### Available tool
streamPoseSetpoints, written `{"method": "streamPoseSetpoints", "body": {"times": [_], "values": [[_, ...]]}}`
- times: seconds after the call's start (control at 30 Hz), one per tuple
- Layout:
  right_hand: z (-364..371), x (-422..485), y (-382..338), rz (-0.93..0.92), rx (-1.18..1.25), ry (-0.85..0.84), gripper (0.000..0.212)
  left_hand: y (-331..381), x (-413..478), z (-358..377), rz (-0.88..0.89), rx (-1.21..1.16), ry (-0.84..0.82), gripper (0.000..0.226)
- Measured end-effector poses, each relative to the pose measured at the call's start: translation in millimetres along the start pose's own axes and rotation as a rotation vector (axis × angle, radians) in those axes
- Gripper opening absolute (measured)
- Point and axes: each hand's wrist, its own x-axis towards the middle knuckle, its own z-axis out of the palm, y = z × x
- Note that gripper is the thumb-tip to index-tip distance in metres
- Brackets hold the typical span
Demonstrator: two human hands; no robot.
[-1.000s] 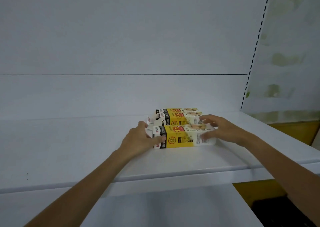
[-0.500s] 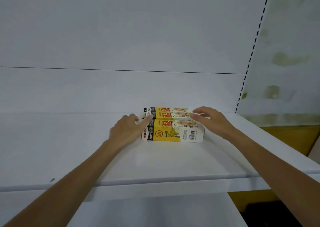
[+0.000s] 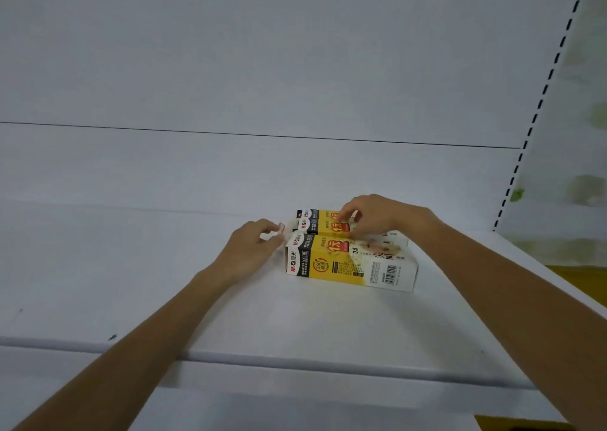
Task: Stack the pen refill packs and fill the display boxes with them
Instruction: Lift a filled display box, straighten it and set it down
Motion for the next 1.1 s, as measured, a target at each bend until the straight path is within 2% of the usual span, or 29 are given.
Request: {"method": "streamPoseSetpoints", "body": {"times": [0.17,0.27,0.37,0.47,0.63,0.7,0.8,0.87,0.97,1.03,1.1], "values": [[-4.9,17.2,-3.8,0.001,-0.134,-0.046,0.04,-8.1,2.0,-1.2,-0.013,-0.007,-0.005,0.011],[-12.3,19.7,-10.6,0.079,-0.036,-0.167,0.042,-9.4,2.6,1.8,-0.027,-0.004,-0.04,0.01],[-7.5,28.9,-12.9,0.121,-0.101,-0.197,0.023,-5.1,1.3,1.6,-0.021,0.007,-0.033,0.013],[-4.1,29.0,-15.0,0.104,-0.104,-0.099,0.021,-1.5,-4.3,-9.3,0.006,0.042,0.014,0.018],[-30.8,6.2,-44.0,0.042,0.169,0.267,0.046,13.1,-9.8,-39.6,0.065,-0.099,0.15,0.025],[-35.0,-4.7,-70.1,-0.037,0.309,0.428,0.053,28.0,-11.7,-44.1,0.1,-0.168,0.186,0.038],[-28.7,-20.1,-112.2,-0.216,0.348,0.59,0.059,52.5,-17.6,-45.7,0.209,-0.315,0.268,0.062],[-18.8,-30.7,-133.0,-0.326,0.343,0.588,0.062,61.0,-22.8,-48.8,0.27,-0.425,0.317,0.068],[-5.4,-44.4,-142.2,-0.433,0.422,0.464,0.059,55.2,-31.6,-59.5,0.256,-0.485,0.342,0.057],[1.3,-50.5,-138.1,-0.431,0.523,0.434,0.057,42.8,-38.4,-64.6,0.206,-0.52,0.265,0.051],[6.9,-56.5,-136.5,-0.41,0.667,0.503,0.05,29.7,-45.2,-65.1,0.148,-0.575,0.16,0.047]]}}
